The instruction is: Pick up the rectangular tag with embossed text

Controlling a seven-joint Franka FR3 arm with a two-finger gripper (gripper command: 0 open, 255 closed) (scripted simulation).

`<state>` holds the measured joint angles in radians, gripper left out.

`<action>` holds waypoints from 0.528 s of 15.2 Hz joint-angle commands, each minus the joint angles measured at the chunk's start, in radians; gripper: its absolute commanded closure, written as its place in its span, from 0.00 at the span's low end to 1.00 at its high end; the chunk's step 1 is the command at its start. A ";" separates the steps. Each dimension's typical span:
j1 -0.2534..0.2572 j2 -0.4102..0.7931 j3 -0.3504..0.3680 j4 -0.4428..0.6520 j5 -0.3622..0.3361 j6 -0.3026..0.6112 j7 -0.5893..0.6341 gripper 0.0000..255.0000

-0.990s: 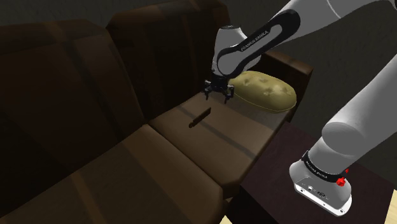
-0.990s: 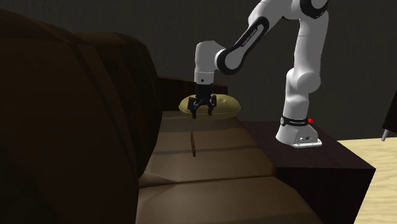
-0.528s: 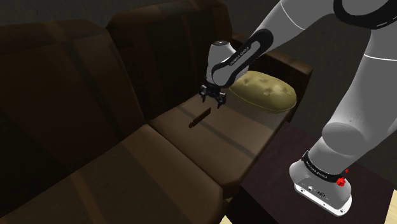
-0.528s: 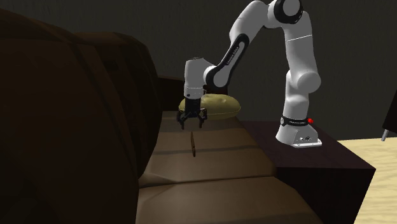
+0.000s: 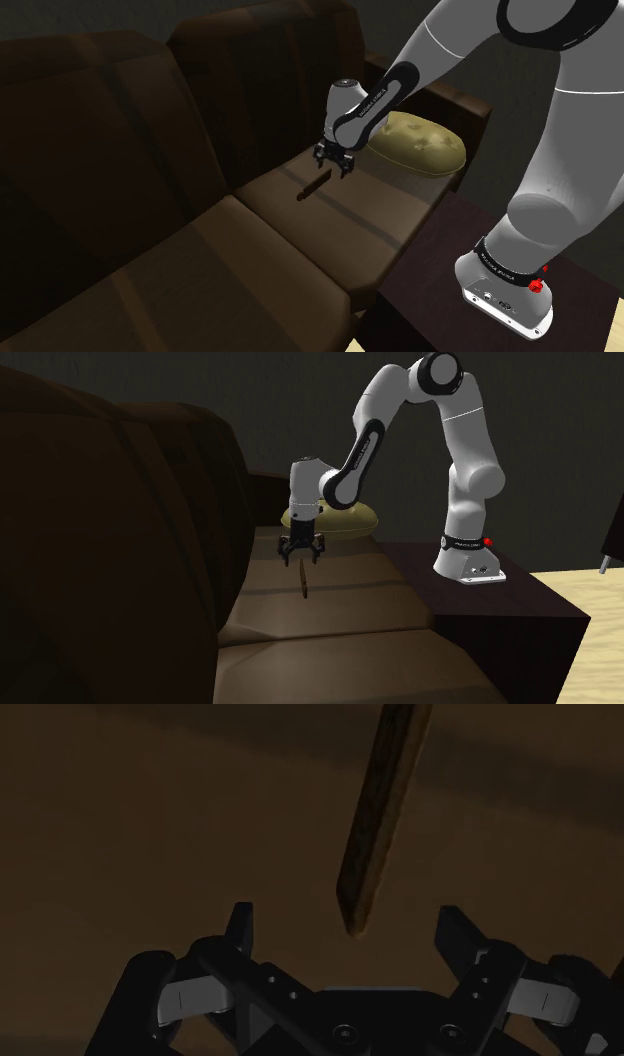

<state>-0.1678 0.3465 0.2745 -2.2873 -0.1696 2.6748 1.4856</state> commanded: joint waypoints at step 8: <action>0.004 0.010 -0.003 0.004 -0.005 0.006 0.005 1.00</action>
<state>-0.1636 0.3558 0.2715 -2.2832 -0.1747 2.6806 1.4910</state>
